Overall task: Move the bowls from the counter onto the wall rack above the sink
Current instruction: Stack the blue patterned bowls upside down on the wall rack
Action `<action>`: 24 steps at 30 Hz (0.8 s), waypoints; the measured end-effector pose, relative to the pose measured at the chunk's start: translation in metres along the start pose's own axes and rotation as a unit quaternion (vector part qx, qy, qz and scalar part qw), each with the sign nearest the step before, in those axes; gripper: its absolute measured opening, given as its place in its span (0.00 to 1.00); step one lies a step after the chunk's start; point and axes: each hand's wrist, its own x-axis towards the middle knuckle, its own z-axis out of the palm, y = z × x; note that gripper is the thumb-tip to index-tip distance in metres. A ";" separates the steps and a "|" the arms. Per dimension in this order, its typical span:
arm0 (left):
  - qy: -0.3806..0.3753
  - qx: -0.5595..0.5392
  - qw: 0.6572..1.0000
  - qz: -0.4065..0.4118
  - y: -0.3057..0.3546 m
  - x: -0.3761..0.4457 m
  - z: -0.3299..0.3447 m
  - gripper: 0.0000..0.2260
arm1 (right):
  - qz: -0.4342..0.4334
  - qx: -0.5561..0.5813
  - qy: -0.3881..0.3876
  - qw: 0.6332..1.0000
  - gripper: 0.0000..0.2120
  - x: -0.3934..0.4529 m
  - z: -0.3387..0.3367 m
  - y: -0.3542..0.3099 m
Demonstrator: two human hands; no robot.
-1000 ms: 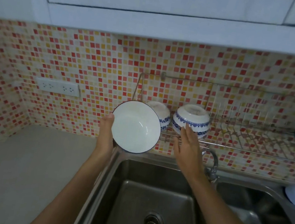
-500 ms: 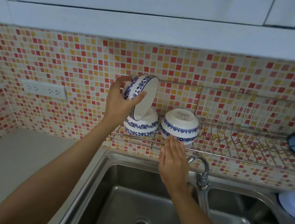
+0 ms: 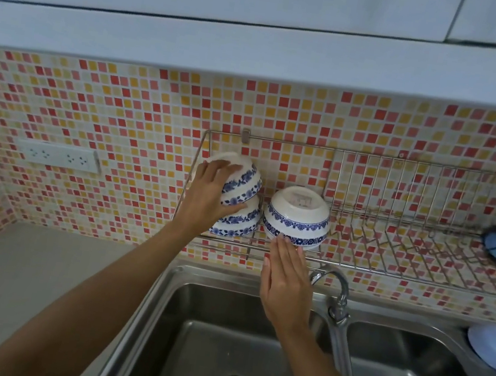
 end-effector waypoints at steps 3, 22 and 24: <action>-0.029 0.018 0.999 0.003 -0.005 -0.005 0.006 0.33 | 0.003 0.001 0.005 1.000 0.19 0.000 0.002 -0.001; -0.150 -0.010 0.988 0.023 -0.011 -0.010 0.026 0.37 | 0.005 0.010 0.007 1.000 0.18 0.000 0.002 -0.002; -0.156 -0.014 0.987 0.021 -0.011 -0.011 0.027 0.37 | 0.007 0.013 0.001 1.000 0.18 0.000 0.001 -0.001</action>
